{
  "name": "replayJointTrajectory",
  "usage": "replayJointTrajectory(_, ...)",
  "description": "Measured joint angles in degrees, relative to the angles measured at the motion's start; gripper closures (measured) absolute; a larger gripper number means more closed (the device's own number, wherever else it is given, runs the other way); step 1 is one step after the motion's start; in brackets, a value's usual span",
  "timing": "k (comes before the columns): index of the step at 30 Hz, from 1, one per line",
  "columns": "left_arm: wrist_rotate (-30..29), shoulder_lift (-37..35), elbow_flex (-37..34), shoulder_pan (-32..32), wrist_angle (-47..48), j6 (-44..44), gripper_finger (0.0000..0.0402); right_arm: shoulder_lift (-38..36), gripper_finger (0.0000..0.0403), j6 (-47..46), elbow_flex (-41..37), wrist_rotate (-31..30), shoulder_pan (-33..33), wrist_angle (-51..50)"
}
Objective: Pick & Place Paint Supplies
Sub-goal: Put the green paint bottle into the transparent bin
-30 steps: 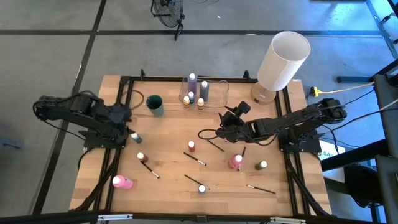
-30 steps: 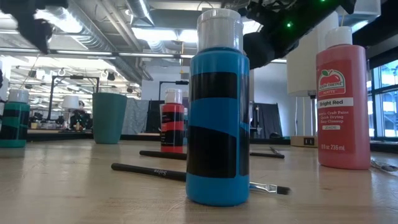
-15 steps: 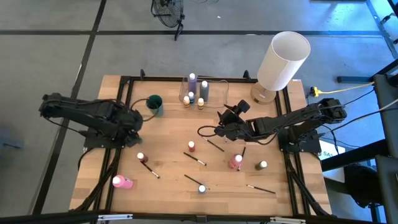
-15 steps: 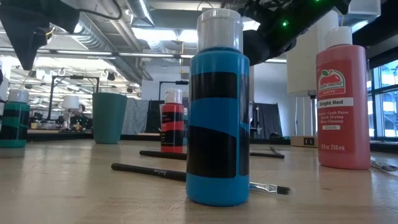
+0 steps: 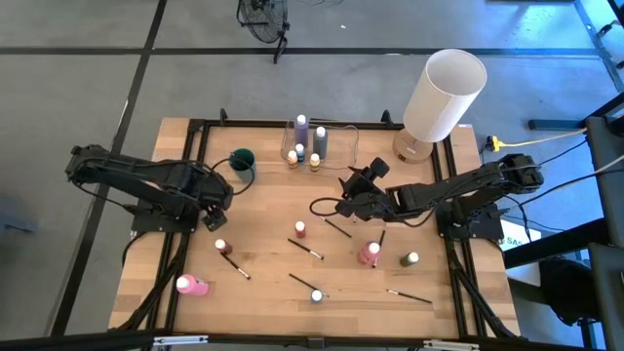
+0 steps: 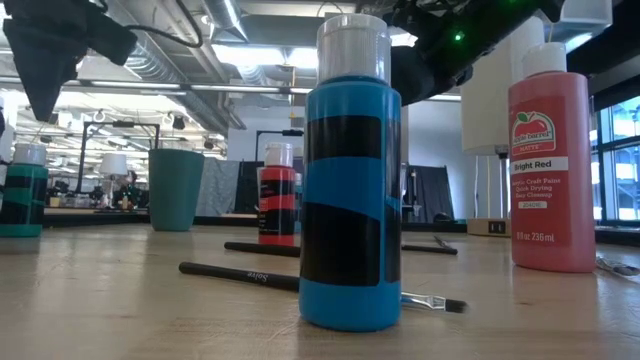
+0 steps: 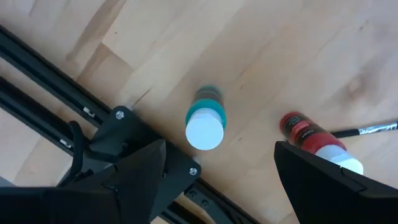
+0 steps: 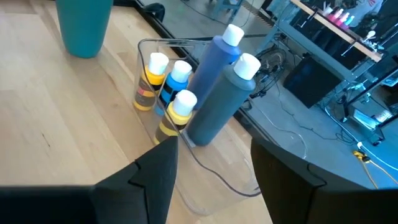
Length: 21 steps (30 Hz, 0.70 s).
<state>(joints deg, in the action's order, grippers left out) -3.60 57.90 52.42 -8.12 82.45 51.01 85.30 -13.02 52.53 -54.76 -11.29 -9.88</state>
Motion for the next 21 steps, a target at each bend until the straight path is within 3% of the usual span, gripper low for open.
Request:
replayJointTrajectory(12,0.17,-1.57,-6.04,3.71,-2.45,-1.98,0.0105,0.0,0.0197,0.02,-0.01,0.02,0.0,1.05)
replayJointTrajectory(21,1.69,-1.13,-6.1,4.15,-2.66,-0.66,0.0105,0.0,0.0197,0.02,-0.02,0.02,0.0,1.15)
